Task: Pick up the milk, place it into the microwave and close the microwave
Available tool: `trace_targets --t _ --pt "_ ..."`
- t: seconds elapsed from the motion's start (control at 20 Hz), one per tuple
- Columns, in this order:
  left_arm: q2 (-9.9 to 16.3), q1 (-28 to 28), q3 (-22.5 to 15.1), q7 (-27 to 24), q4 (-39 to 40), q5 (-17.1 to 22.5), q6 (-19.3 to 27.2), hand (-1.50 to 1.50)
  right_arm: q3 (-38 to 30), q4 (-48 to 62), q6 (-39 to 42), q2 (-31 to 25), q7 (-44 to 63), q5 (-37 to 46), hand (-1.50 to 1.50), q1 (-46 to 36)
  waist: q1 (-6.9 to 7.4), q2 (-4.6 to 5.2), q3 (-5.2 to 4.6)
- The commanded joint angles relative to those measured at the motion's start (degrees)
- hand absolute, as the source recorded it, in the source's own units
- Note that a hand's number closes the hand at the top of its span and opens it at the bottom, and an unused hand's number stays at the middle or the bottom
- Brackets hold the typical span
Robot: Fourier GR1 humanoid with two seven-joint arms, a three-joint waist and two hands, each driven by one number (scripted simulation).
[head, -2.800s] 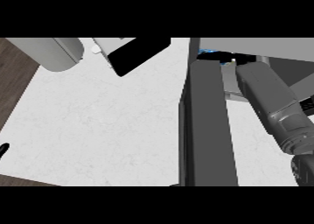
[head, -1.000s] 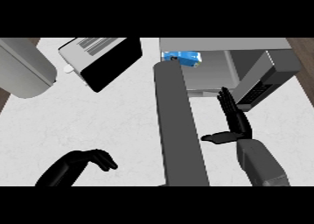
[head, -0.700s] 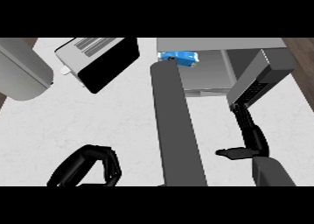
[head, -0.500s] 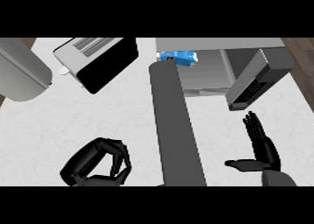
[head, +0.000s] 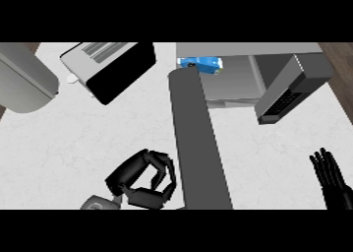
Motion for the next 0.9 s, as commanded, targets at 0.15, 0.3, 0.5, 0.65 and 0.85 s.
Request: trace_targets --t 0.15,0.3,0.5,0.65,0.85 --pt "0.0 -5.9 -13.5 -3.4 9.0 3.6 11.4 1.5 0.2 -16.2 10.8 -3.2 -1.1 -7.7 -1.5 10.5 -0.18 0.23 0.04" --pt "0.0 -8.3 -20.3 0.8 12.4 8.3 13.9 1.5 2.8 -19.7 13.5 -3.0 0.8 -10.0 -1.5 11.5 -1.05 0.41 0.07" --pt "0.0 -11.6 -26.6 1.0 14.9 13.5 21.9 1.5 5.0 -29.3 14.9 -4.0 6.5 -14.5 -1.5 14.8 -1.87 0.51 -0.04" --pt "0.0 -12.2 -34.1 1.8 14.2 15.6 28.6 1.5 7.1 -33.4 14.6 -3.2 9.6 -17.5 -1.5 13.5 -1.74 0.57 0.0" --pt "0.0 -17.8 -37.6 4.5 14.9 21.1 35.5 1.5 8.4 -41.2 13.5 -5.1 16.5 -20.9 -1.5 14.5 -3.39 0.81 -0.11"
